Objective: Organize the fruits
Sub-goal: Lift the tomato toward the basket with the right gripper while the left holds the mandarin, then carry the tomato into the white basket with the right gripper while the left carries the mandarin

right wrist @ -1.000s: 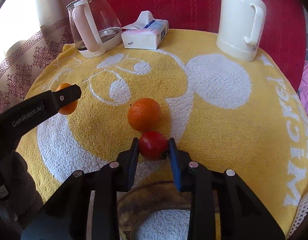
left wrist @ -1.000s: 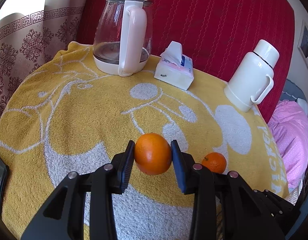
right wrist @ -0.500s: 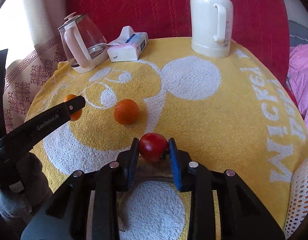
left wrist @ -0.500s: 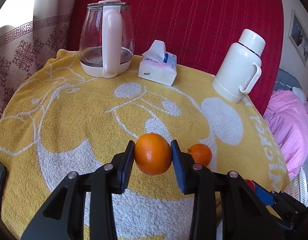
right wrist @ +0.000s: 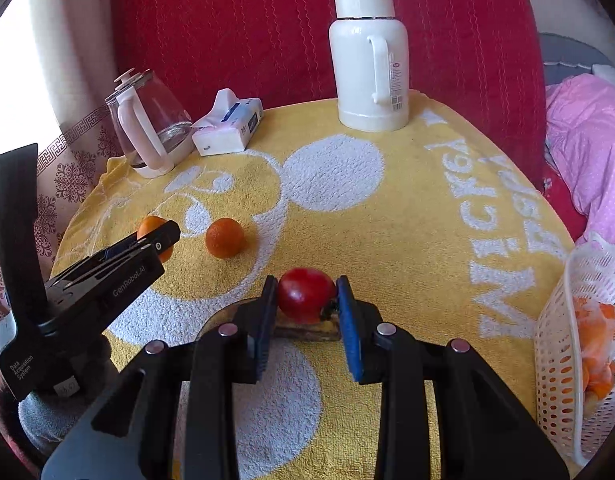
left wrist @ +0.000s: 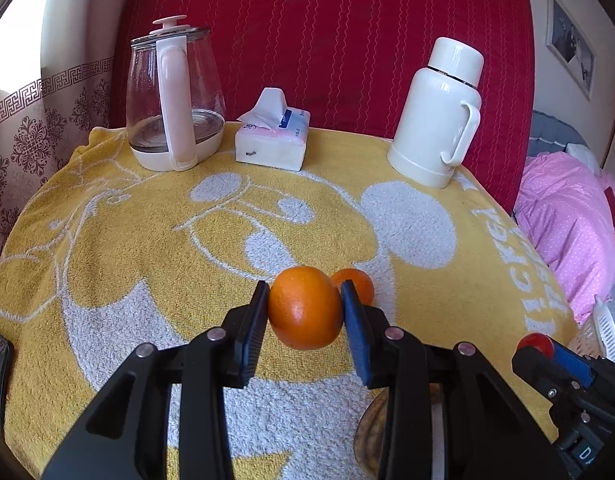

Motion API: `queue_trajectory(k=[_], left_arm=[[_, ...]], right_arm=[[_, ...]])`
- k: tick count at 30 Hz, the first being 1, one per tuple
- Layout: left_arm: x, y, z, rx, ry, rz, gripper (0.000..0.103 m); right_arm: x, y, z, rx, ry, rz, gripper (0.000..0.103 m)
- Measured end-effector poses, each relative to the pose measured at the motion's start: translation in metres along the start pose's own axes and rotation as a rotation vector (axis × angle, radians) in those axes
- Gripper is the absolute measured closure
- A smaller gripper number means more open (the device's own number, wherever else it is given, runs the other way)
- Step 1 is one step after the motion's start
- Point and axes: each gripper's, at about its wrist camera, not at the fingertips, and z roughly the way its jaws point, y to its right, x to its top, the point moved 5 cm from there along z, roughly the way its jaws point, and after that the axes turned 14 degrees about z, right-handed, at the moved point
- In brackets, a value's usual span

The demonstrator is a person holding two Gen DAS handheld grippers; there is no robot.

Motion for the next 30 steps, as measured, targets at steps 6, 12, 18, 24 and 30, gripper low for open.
queue_trajectory(k=[6, 12, 18, 24, 30], left_arm=[[0.000, 0.012, -0.004, -0.011, 0.010, 0.032, 0.066], [-0.001, 0.017, -0.005, -0.019, 0.011, 0.045, 0.066], [-0.002, 0.018, -0.005, -0.020, 0.009, 0.046, 0.066], [-0.002, 0.018, -0.004, -0.020, 0.008, 0.047, 0.066], [-0.001, 0.019, -0.005, -0.019, 0.009, 0.055, 0.066]], right_arm=[[0.001, 0.019, -0.022, -0.016, 0.038, 0.040, 0.072], [0.004, 0.048, -0.051, -0.057, 0.092, 0.087, 0.072], [0.003, 0.093, -0.080, -0.134, 0.138, 0.155, 0.072], [-0.001, 0.144, -0.103, -0.197, 0.163, 0.256, 0.072], [-0.005, 0.177, -0.116, -0.214, 0.168, 0.348, 0.072]])
